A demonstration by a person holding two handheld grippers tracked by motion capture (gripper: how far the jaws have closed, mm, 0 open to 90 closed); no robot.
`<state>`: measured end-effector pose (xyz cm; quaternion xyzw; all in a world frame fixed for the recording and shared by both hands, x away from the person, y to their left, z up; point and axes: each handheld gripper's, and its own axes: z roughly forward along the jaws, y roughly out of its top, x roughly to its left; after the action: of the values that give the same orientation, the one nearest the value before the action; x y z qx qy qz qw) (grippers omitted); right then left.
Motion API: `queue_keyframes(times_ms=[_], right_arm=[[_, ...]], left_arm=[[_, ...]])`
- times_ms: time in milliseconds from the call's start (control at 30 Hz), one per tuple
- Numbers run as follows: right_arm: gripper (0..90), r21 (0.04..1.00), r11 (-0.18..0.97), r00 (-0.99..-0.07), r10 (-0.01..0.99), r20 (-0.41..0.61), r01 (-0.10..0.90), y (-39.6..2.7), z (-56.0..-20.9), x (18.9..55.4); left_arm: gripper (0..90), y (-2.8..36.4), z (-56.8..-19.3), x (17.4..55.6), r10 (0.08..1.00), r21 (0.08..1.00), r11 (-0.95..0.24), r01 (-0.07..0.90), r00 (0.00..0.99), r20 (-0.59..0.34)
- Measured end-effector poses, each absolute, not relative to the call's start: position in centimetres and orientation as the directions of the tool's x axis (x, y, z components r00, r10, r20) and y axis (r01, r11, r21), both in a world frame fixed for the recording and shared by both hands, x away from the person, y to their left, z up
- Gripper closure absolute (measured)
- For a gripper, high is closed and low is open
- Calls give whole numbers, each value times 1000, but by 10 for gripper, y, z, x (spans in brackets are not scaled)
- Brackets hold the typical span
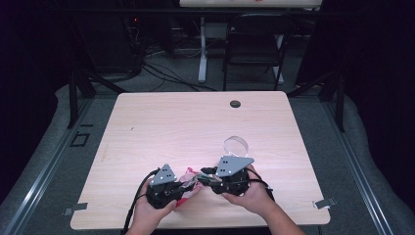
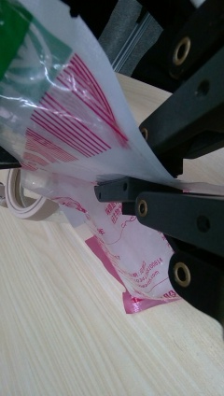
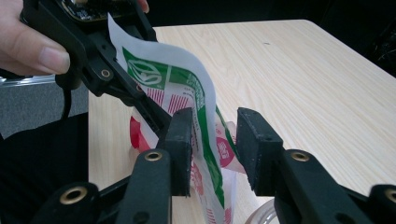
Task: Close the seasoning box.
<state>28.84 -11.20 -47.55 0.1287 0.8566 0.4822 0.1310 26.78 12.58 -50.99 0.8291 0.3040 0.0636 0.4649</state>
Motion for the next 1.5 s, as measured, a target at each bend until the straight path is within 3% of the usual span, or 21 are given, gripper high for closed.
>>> queue_keyframes(times_ms=[433,700,767,900,1067,1400,1500], right_arm=[[884,843,530,-944,316,-92,95,-110,-478,288],[900,844,520,-942,331,-60,129,-110,-478,289],[900,846,513,-940,338,-47,142,-110,-477,289],[900,849,506,-937,347,-41,150,-109,-477,289],[900,856,494,-937,349,-34,152,-107,-476,288],[900,865,480,-939,343,-33,144,-104,-475,287],[900,869,474,-940,340,-35,139,-103,-474,286]], left_arm=[[881,126,-511,268,563,813,-372,449,805,-187],[827,127,-510,267,567,820,-376,431,807,-165],[799,127,-509,266,572,821,-375,431,804,-161],[661,127,-510,267,582,808,-385,446,797,-163],[551,136,-518,256,628,795,-415,441,772,-101],[436,141,-540,249,656,816,-397,420,752,-68],[366,136,-543,249,666,812,-393,432,742,-73]])
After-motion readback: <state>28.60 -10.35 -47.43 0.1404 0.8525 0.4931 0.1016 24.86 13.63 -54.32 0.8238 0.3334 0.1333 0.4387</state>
